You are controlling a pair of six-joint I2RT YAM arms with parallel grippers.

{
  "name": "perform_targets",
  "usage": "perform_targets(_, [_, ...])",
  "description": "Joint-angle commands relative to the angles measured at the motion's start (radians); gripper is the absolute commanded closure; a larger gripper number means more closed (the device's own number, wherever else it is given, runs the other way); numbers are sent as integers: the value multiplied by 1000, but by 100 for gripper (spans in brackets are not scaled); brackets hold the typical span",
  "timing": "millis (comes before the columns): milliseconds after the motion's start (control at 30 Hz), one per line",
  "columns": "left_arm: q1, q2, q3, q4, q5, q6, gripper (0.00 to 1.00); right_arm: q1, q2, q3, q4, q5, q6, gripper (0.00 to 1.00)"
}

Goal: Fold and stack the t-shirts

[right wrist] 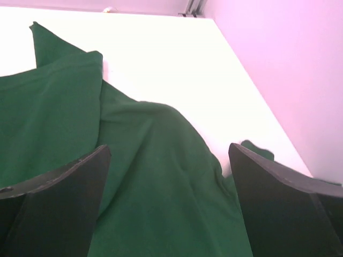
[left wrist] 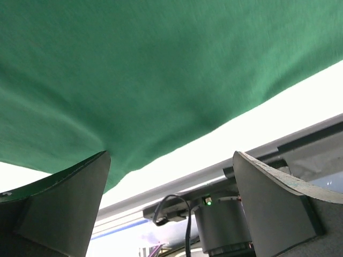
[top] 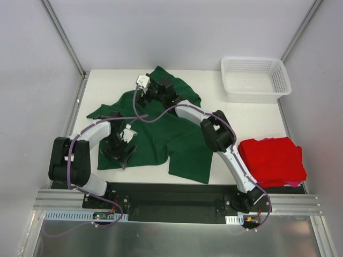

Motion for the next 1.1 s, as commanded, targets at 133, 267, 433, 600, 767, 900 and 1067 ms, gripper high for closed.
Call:
perform_targets(133, [-6, -113, -50, -96, 11, 32, 1, 20, -61, -24, -14, -4, -85, 4])
perform_targets(267, [-6, -120, 103, -112, 6, 20, 1, 5, -148, -99, -40, 36, -108, 4])
perform_targets(433, [-4, -69, 212, -60, -47, 70, 1, -23, -271, -190, -264, 186, -173, 4])
perform_targets(600, [2, 29, 226, 49, -35, 103, 1, -79, -429, -245, -691, 215, -282, 4])
perform_targets(767, [4, 185, 231, 181, -1, 115, 1, -130, -512, -232, -1129, 146, -402, 4])
perform_targets(900, [8, 276, 265, 197, 17, 106, 1, -161, -556, -258, -1433, 131, -480, 4])
perform_targets(1067, [10, 261, 240, 195, 32, 81, 1, -176, -559, -264, -1550, 105, -471, 4])
